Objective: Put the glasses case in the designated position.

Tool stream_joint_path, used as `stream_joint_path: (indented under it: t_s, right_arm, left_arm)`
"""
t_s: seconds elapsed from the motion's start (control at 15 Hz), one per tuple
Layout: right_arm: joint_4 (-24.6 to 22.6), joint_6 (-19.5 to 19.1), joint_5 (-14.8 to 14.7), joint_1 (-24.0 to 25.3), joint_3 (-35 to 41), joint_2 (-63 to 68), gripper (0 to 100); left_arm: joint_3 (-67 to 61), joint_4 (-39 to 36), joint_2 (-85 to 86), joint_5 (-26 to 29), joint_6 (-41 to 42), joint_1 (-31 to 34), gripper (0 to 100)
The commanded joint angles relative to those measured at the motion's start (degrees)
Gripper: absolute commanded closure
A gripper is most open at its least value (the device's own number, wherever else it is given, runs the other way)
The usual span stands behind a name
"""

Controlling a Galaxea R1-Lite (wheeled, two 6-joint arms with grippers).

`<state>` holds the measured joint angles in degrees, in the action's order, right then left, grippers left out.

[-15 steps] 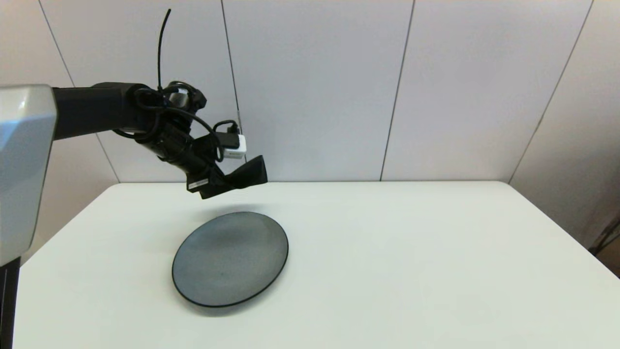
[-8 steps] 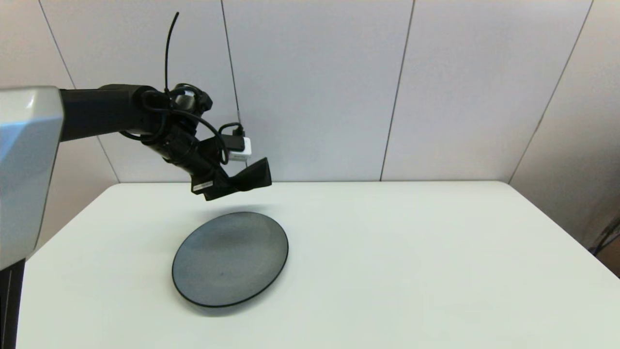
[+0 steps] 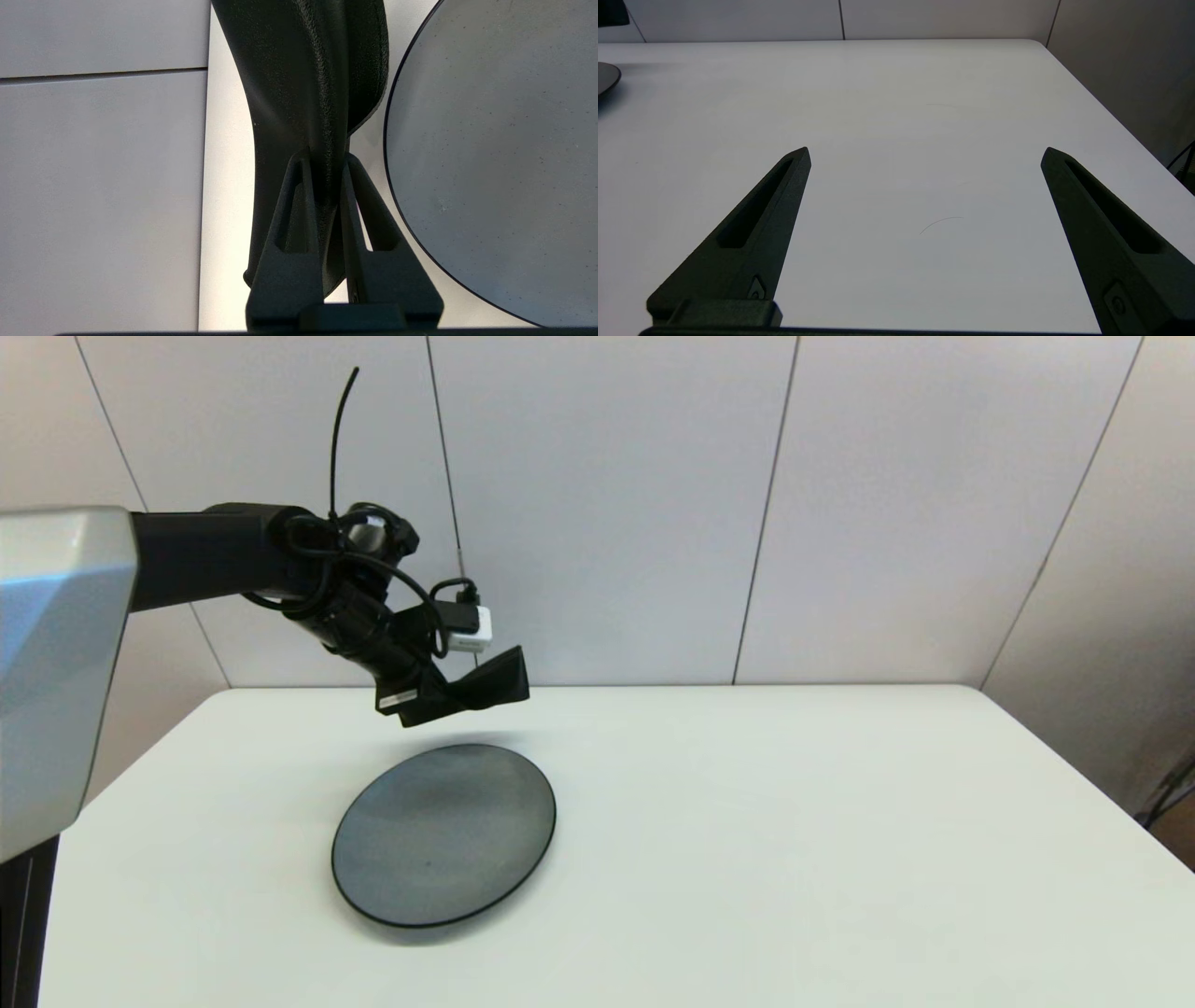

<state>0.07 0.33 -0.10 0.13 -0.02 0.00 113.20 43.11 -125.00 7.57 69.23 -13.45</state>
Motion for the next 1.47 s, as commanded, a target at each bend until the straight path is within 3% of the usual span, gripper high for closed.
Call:
stream_joint_path:
  t_s: [0.07, 0.6, 0.67, 1.47]
  right_arm:
    - [0.0, 0.0, 0.0, 0.0, 0.0, 0.1, 0]
    - [0.0, 0.0, 0.0, 0.0, 0.0, 0.1, 0]
    - [-0.1, 0.0, 0.0, 0.0, 0.0, 0.1, 0]
    - [0.0, 0.0, 0.0, 0.0, 0.0, 0.1, 0]
  left_arm:
    - [0.0, 0.2, 0.0, -1.0, 0.4, 0.0, 100]
    - [0.0, 0.1, 0.2, -2.4, 0.0, 0.1, 100]
    - [0.0, 0.1, 0.3, -2.5, 0.0, 0.1, 0]
    - [0.0, -0.1, 3.7, -2.4, -3.2, -0.7, 0]
